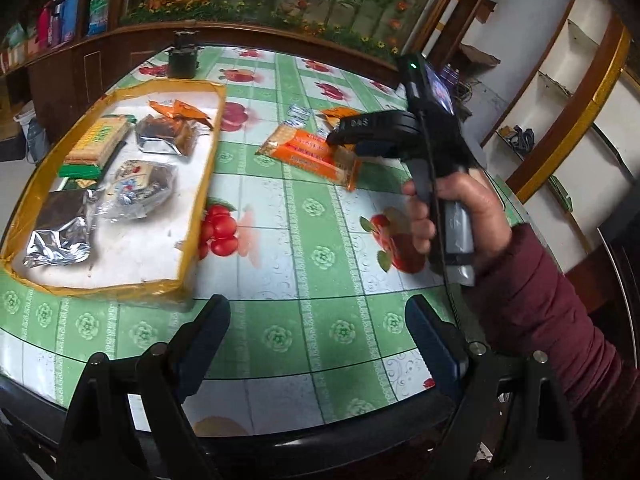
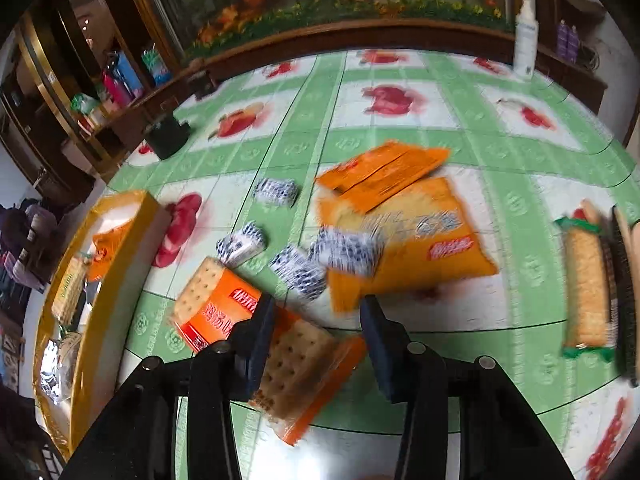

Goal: Organize snacks
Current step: 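Move both open tools back over the remaining snacks on the table, then grasp the orange cracker pack with left tool while right grasps soda-cracker pack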

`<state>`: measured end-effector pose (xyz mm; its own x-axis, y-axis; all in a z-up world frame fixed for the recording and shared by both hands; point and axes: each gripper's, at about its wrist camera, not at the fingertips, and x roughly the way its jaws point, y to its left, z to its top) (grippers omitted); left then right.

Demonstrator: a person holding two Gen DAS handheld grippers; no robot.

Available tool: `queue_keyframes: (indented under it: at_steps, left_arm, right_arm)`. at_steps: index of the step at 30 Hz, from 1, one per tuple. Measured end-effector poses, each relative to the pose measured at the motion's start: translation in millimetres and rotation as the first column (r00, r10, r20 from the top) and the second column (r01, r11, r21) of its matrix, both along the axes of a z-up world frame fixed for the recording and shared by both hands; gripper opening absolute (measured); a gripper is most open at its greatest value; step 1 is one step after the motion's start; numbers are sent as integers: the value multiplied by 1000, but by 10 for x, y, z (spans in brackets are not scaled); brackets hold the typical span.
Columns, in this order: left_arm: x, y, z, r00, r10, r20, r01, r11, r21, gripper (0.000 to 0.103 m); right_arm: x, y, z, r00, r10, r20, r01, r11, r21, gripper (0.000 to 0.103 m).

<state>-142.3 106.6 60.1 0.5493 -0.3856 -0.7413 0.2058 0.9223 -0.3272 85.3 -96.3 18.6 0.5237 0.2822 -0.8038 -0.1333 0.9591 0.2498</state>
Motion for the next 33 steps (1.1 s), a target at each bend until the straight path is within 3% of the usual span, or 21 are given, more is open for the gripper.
queue_keyframes:
  at_steps: [4,6,8,10,12,15,18,24,33]
  left_arm:
    - [45,75,26,1000,21,6,-21,1000,-9,89]
    - [61,79,22,1000,19,3,-19,1000,-19,89]
    - [70,56,5,1000,8,0,-8,1000,-19,89]
    - [81,18,-7,1000,-4,-4,3,1000,-17,89]
    - [92,-24,-15,1000,-15,-9,15,1000,-22,89]
    - [115,-88,-23,999,-33,-22,32,999,-38,89]
    - [126,-141,-6,999,-37,-27,36,999,-36,89]
    - [158,-130,46,1000,-12,-27,11,1000,-13,89]
    - [315,-124,154,999,27,-18,-27,1000,-3,89]
  right_arm:
    - [-182,39,-44,987,134,-93,-122,984,126,47]
    - [-364,-35,21,980,182,-84,-167,972,164,47]
    - [-462,-265,154,990,138,-39,-129,975,178,47]
    - [-523,-677,344,999,-12,51,6,992,123,48]
    - [-513,-1086,468,980,-160,121,156,987,42,55]
    - [-404,-1517,466,950,-283,130,283,959,17,56]
    - [-265,-1671,367,947,-312,81,309,950,42,56]
    - [11,-1628,152,946,-320,50,321,947,-9,56]
    - [128,-1543,70,928,-354,115,371,908,-194,57]
